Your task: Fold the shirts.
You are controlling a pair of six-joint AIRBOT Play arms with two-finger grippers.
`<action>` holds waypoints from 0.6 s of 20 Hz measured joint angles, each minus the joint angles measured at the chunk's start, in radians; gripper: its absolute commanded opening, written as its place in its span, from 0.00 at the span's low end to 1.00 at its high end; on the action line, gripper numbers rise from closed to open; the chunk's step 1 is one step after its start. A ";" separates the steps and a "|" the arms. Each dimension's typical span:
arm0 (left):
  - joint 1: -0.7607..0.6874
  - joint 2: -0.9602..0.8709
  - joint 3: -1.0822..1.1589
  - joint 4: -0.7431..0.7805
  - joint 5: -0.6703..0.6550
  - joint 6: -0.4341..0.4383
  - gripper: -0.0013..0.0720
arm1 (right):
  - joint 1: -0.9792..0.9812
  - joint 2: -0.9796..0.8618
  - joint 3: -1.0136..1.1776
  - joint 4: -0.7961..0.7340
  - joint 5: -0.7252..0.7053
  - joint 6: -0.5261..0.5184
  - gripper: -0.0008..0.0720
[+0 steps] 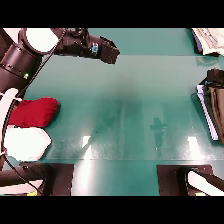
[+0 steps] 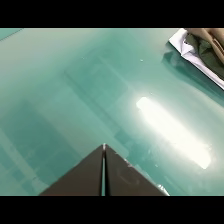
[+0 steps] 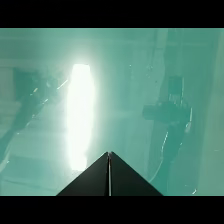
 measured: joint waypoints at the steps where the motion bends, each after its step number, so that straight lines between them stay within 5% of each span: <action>1: 0.000 0.000 0.000 0.000 0.002 0.000 0.05 | 0.003 0.000 0.000 0.001 0.000 0.000 0.04; 12: 0.000 0.000 0.000 0.000 0.004 0.000 0.05 | 0.007 0.000 0.000 0.003 0.004 -0.002 0.04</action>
